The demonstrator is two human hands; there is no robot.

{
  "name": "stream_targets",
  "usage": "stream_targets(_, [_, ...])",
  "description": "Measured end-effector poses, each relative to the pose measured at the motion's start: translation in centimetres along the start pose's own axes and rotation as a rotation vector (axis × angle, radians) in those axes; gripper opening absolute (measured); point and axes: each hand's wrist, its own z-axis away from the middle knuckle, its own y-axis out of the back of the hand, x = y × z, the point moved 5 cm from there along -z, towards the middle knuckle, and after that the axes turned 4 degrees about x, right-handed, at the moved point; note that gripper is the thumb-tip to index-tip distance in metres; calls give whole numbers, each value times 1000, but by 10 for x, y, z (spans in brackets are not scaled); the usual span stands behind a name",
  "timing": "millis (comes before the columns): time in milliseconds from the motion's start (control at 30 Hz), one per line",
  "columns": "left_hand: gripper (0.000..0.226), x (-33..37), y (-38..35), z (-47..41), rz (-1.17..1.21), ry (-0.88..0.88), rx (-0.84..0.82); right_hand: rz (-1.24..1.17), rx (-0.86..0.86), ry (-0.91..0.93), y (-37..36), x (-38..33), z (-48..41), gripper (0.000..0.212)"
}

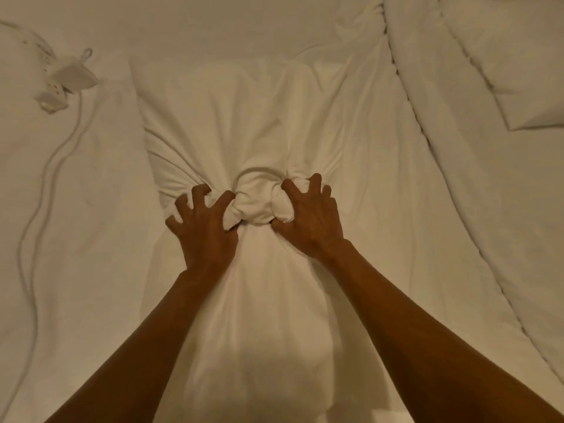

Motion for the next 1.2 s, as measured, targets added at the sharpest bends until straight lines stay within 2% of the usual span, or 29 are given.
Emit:
stream_targets(67, [42, 5, 9, 4, 79, -13, -7, 15, 5, -16, 15, -3, 10, 67])
stream_targets(167, [52, 13, 15, 13, 164, -57, -102, 24, -30, -91, 37, 1, 34, 64])
stream_targets(233, [48, 17, 15, 25, 177, -94, -176, 31, -51, -151, 46, 7, 57, 65])
stream_targets(333, [46, 14, 13, 37, 138, -148, -194, 36, -102, -250, 40, 21, 88, 70])
stream_targets(467, [83, -2, 11, 43, 138, -131, -282, -28, -205, -322, 31, 40, 104, 87])
stream_targets(567, [110, -8, 15, 42, 161, -109, -412, -127, -300, -337, 32, 50, 110, 122])
stream_targets(633, [124, -3, 21, 37, 165, -120, -444, -132, -309, -308, 40, 51, 109, 138])
stream_targets(733, [133, 8, 23, 30, 204, -168, -545, -171, -377, -266, 45, 48, 104, 142])
stream_targets(833, [136, 5, 7, 30, 121, -243, -681, -114, -477, -227, 31, 46, 102, 142])
stream_targets(900, [140, 1, -6, 29, 88, -243, -670, -64, -492, -246, 16, 49, 101, 144])
stream_targets(1000, [147, 1, -19, 27, 3, -256, -556, -33, -497, -270, -3, 53, 97, 145])
stream_targets(1200, [141, 4, -41, 23, -30, -316, -585, -99, -447, -284, -26, 57, 91, 141])
